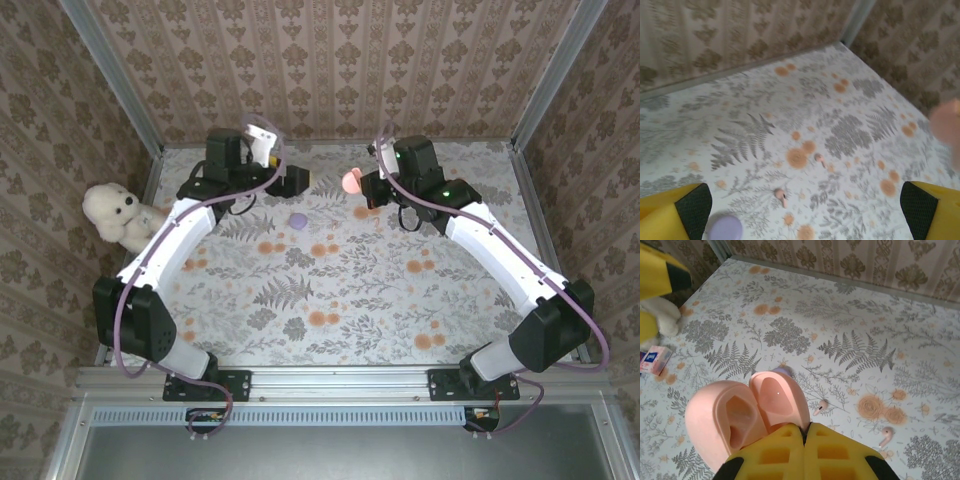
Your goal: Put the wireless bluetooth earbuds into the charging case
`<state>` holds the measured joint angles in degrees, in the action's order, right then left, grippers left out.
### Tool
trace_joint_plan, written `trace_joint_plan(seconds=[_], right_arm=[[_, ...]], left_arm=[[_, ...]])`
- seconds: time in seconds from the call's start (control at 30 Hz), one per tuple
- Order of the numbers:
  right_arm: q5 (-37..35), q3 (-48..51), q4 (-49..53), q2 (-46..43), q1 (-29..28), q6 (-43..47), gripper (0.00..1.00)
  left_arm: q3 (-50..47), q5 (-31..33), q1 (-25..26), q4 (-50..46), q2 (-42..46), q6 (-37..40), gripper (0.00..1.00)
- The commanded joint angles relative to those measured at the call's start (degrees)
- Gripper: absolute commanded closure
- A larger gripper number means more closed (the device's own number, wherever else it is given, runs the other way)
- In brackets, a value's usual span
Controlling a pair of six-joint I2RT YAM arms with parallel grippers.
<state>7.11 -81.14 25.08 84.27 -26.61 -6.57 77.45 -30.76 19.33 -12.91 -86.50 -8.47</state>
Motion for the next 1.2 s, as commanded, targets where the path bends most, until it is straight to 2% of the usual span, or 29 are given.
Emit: trace_joint_plan(seconds=[0.0,0.13,0.2,0.27,0.37,0.5,0.63,0.73,0.87,1.0,1.17], right_arm=[[-2.3,-2.7,-0.2,-1.3,-1.0,5.6,1.0],[-3.2,-4.1,-0.8,-0.7,-1.7,7.5,1.0],[-3.7,-5.0,-0.6,0.1,-2.0,8.2,1.0],[-4.2,-5.9,-0.3,1.1,-2.4,8.7,1.0],[-4.5,-7.1,-0.3,2.6,-2.7,9.3,1.0],[-4.7,-8.7,-0.4,4.6,-2.8,10.4,1.0],[-4.8,-10.5,-0.3,6.7,-2.8,11.9,1.0],[-4.3,-11.9,0.3,8.3,-2.9,12.8,1.0],[-3.9,-13.2,0.8,9.7,-3.2,14.1,1.0],[-3.6,-13.1,1.3,9.9,-3.3,15.4,1.0],[-3.6,-12.3,2.9,9.1,-3.7,17.2,1.0]], left_arm=[[-0.7,0.6,-4.0,6.8,0.3,-8.3,0.0],[2.0,-5.6,-8.2,8.4,-3.9,-17.6,0.0],[3.6,-11.5,-9.6,8.7,-6.1,-20.2,0.0],[5.5,-14.2,-10.3,8.0,-8.0,-21.0,0.0],[7.7,-12.6,-10.3,4.6,-9.7,-19.3,0.0],[6.9,-9.1,-10.3,6.5,-9.5,-19.7,0.0],[6.3,-6.5,-10.1,8.8,-8.3,-16.5,0.0],[7.0,-6.4,-10.0,8.9,-7.8,-15.1,0.0],[10.4,-9.6,-9.9,5.4,-9.0,-14.1,0.0],[11.8,-16.3,-9.5,4.4,-9.3,-9.5,0.0],[12.4,-17.0,-6.5,0.7,-8.1,-2.3,0.0]])
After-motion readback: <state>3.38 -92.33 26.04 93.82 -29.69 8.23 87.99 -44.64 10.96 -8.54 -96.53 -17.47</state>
